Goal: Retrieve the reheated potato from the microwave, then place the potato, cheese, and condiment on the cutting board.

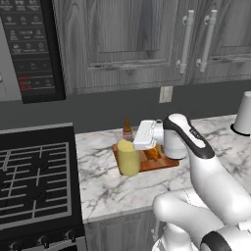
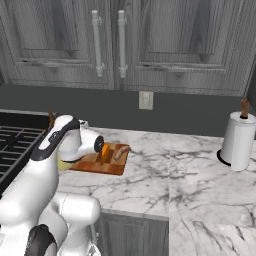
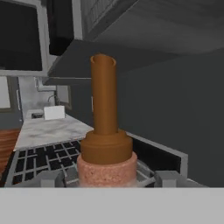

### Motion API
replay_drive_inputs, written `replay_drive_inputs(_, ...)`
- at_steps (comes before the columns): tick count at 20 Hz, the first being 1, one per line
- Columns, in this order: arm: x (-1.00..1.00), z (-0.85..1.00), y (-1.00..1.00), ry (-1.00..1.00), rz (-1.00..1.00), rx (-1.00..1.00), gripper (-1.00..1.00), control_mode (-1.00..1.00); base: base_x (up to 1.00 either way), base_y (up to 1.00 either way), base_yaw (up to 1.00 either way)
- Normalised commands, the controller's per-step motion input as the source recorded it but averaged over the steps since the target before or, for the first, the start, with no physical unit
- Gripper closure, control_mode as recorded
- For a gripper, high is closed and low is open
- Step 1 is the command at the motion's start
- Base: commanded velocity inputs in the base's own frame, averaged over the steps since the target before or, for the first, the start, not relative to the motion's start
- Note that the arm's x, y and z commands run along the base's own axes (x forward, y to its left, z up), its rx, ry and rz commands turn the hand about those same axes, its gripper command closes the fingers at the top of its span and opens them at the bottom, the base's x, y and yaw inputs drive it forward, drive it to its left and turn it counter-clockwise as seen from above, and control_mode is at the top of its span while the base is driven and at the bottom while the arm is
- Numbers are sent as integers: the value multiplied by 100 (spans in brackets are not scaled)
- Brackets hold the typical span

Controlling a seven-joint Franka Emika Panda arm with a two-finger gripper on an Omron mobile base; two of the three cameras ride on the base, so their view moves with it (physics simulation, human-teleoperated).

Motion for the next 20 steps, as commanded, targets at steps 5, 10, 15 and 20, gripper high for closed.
replay_drive_inputs(5,63,-5,-17,6,0,4,100,-100,0,0,0)
replay_drive_inputs(10,61,-8,-15,3,0,10,100,-100,0,0,0)
replay_drive_inputs(15,41,-21,-13,0,0,8,100,-100,0,0,0)
replay_drive_inputs(20,41,-13,-11,0,0,1,100,-100,0,0,0)
